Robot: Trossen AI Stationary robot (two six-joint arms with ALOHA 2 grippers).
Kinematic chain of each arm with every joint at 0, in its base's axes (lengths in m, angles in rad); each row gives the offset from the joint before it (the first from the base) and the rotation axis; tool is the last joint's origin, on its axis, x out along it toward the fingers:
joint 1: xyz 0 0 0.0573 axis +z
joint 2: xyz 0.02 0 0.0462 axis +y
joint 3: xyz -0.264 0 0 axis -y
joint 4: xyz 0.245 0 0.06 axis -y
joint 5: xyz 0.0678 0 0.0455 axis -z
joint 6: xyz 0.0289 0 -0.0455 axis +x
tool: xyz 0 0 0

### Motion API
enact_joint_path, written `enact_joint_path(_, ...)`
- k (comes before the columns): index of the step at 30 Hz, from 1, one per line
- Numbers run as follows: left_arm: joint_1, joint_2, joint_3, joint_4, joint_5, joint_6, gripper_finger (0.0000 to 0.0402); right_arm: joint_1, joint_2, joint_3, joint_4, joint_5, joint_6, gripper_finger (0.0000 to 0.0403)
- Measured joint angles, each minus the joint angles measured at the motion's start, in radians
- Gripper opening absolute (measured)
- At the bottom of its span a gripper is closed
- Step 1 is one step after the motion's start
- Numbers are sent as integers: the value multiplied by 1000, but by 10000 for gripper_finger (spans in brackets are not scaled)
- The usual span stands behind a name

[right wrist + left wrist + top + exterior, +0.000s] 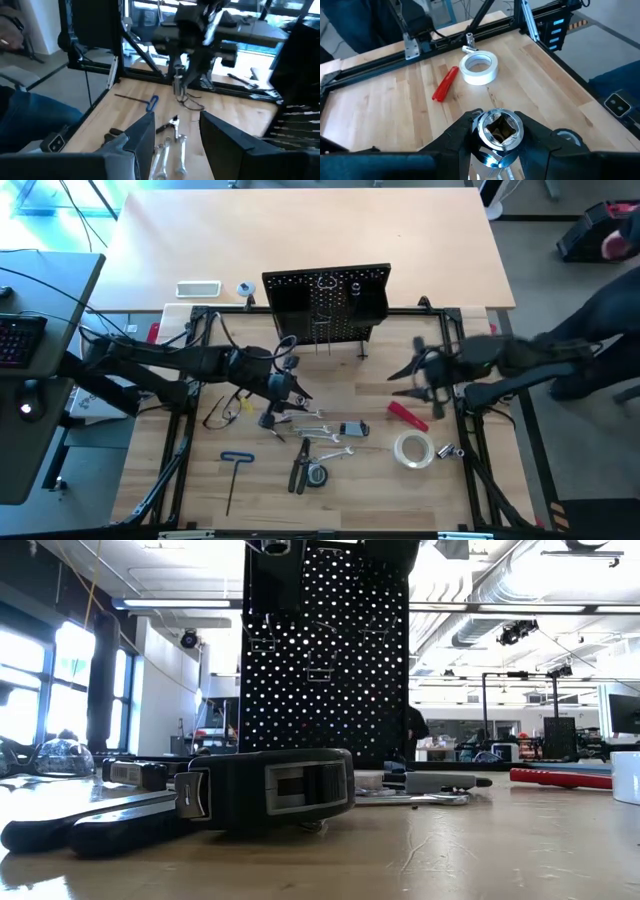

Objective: Hang tools onto peg board
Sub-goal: Put the bottom silver socket into the black bin on the pegboard

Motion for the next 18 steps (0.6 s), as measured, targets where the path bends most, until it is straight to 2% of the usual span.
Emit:
enact_joint_path(3, 9, 37, 0, 44, 26, -23, 110, 11, 29, -122, 157, 5, 5, 151)
enact_joint_path(7, 26, 81, 0, 85, 47, -43, 110, 28, 103, -199, 343, 35, 21, 151)
enact_joint_path(14, 36, 138, 0, 204, 65, -53, 110, 41, 304, -235, 547, 114, 23, 151)
enact_joint_path(18, 36, 160, 0, 221, 75, -52, 110, 38, 378, -235, 663, 141, 10, 151)
